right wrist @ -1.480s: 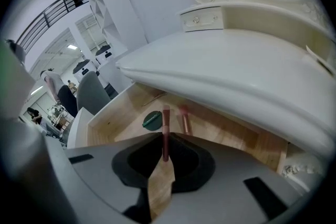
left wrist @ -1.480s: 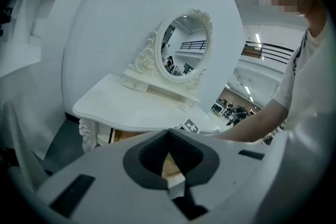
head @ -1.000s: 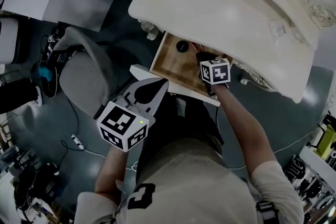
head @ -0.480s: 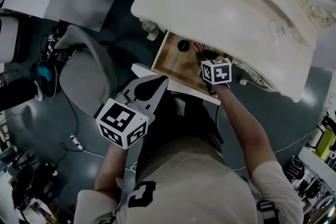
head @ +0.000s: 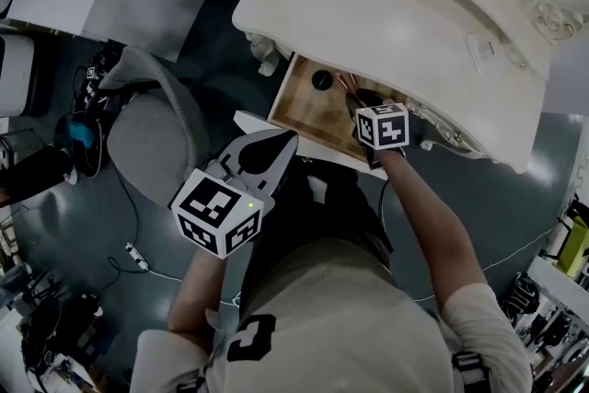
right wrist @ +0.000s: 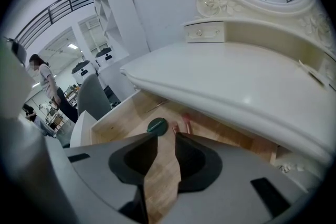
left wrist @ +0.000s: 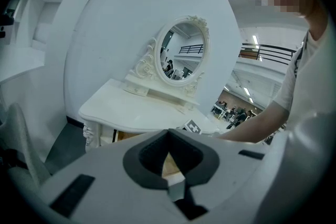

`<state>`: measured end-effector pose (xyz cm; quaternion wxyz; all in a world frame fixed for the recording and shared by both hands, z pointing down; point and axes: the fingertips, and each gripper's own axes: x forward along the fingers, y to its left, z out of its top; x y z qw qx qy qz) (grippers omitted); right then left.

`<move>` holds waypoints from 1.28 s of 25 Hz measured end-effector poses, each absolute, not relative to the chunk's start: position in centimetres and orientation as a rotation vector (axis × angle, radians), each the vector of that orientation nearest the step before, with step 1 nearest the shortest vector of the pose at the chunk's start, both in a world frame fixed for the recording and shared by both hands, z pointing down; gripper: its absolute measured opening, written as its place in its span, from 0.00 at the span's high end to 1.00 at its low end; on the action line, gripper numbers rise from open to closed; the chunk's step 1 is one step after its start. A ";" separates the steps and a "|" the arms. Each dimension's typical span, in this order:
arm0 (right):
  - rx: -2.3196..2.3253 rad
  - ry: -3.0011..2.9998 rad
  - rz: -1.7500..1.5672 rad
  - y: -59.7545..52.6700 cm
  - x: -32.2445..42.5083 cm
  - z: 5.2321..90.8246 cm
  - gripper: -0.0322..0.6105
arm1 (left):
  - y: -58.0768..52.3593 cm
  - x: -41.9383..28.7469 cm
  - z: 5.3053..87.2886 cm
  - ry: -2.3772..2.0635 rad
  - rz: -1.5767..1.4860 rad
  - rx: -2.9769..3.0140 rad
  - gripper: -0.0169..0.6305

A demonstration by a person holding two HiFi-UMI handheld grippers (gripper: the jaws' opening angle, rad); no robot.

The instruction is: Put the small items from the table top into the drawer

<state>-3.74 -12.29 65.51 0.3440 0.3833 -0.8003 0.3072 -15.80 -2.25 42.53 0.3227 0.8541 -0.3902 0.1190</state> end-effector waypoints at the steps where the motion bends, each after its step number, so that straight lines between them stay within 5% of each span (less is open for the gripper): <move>1: 0.999 -2.080 0.795 -12.1 -3.8 65.3 0.78 | -2.1 -15.9 42.4 -1.023 0.311 2.245 0.89; 32: 1.289 -2.130 0.818 -8.2 3.5 57.3 0.80 | -0.7 -8.7 38.5 -0.760 0.333 2.461 0.89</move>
